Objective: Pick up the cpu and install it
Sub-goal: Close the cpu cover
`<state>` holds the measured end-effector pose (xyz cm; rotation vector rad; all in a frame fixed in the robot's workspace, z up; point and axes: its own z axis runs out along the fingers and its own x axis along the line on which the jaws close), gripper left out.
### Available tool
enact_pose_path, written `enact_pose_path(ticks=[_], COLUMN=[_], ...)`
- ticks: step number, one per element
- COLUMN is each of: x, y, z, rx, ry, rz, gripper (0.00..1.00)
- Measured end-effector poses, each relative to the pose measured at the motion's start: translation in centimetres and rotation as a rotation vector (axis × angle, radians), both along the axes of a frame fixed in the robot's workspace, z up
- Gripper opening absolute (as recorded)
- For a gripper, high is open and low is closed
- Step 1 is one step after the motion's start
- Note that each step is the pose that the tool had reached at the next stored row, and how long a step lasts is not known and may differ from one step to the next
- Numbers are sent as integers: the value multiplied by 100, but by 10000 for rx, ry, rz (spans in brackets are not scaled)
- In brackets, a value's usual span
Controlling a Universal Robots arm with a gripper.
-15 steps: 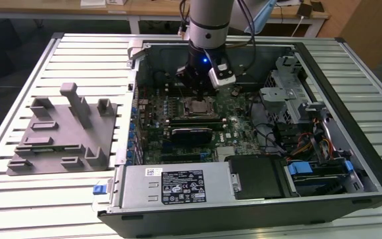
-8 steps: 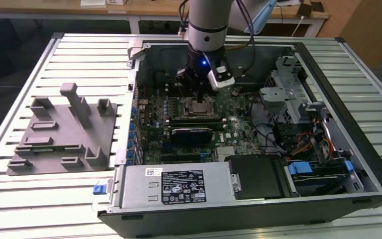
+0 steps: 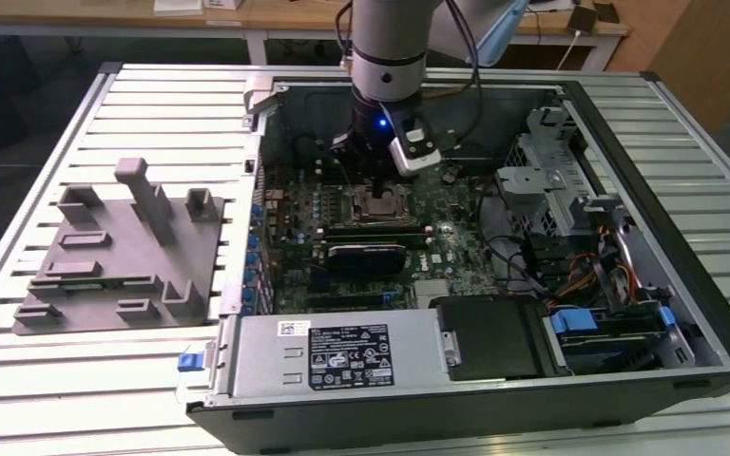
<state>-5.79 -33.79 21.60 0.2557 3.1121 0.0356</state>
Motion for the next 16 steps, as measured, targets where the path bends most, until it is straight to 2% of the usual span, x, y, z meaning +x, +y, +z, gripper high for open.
enact_pose_path(ticks=[16], x=[-119], y=[-1], z=[-81], rx=[-2], ry=[0], rz=[0], gripper=[11])
